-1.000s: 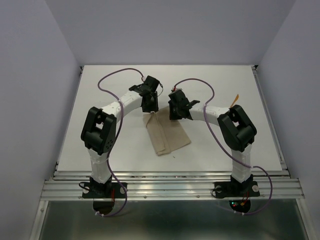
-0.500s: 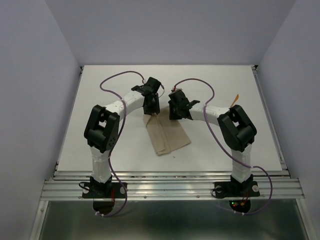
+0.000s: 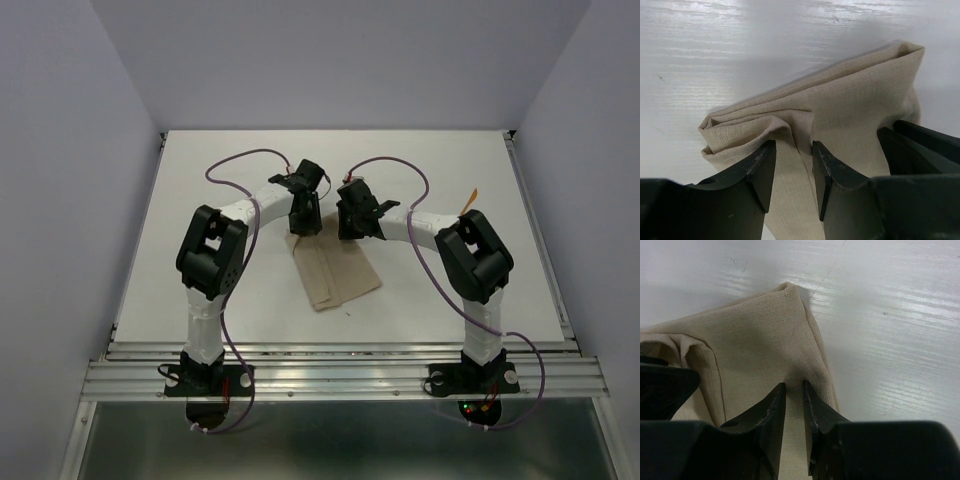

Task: Fold the napkin into a case and place the utensils inside
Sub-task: Fold the lower triangle-folded napkin at the center of the board.

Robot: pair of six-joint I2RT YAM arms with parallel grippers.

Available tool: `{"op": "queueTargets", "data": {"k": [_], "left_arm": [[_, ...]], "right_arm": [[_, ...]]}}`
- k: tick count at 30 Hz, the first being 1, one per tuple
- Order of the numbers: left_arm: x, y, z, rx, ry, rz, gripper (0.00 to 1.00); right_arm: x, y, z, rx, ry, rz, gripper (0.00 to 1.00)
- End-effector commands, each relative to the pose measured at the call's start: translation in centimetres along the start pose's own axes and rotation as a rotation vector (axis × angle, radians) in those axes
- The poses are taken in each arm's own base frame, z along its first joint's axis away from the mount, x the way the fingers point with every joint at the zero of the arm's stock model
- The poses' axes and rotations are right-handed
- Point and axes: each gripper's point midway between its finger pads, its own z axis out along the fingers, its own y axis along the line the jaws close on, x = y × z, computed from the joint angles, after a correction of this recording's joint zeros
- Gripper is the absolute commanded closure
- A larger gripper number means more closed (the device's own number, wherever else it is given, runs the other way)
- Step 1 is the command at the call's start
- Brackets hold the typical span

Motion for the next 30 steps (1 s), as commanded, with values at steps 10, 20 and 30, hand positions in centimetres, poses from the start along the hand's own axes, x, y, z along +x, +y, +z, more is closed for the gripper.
{"op": "queueTargets", "data": {"k": [10, 20, 30], "left_arm": [[-1.3, -0.4, 0.4, -0.045, -0.047, -0.016, 0.64], [-1.7, -0.4, 0.6, -0.068, -0.045, -0.023, 1.0], [-2.7, -1.1, -0.2, -0.049, -0.061, -0.069, 1.0]], "right_arm": [[1.0, -0.2, 0.0, -0.005, 0.04, 0.016, 0.74], [1.5, -0.3, 0.1, -0.005, 0.049, 0.017, 0.74], [2.1, -0.4, 0.0, -0.017, 0.059, 0.023, 0.74]]}}
